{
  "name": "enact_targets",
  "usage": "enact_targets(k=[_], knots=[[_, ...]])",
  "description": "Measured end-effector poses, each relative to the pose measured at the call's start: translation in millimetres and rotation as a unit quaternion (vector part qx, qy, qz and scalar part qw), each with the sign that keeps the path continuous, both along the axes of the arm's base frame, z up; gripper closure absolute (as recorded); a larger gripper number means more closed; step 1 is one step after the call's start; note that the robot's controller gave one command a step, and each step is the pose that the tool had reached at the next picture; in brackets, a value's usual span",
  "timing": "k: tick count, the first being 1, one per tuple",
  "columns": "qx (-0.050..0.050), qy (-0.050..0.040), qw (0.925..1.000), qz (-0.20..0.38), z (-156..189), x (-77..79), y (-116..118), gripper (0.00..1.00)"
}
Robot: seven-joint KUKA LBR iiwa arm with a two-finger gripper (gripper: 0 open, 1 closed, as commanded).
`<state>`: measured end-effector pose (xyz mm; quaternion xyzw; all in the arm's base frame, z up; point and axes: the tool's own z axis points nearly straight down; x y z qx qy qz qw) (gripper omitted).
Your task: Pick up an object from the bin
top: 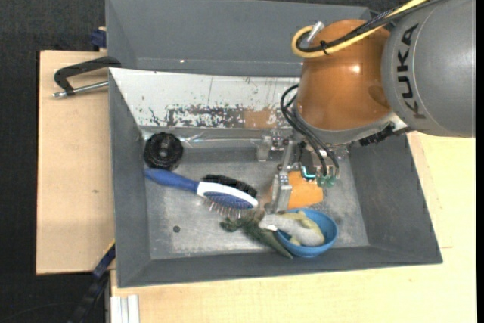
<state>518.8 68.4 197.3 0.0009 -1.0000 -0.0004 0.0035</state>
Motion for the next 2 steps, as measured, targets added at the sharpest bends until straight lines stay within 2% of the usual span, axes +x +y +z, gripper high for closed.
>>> enact_targets(k=[1,2], knots=[[0.000,0.0025,0.9974,0.072,-129.6,21.7,21.1,0.00],[0.000,0.0015,0.9975,0.071,-123.7,23.0,20.7,1.00]])
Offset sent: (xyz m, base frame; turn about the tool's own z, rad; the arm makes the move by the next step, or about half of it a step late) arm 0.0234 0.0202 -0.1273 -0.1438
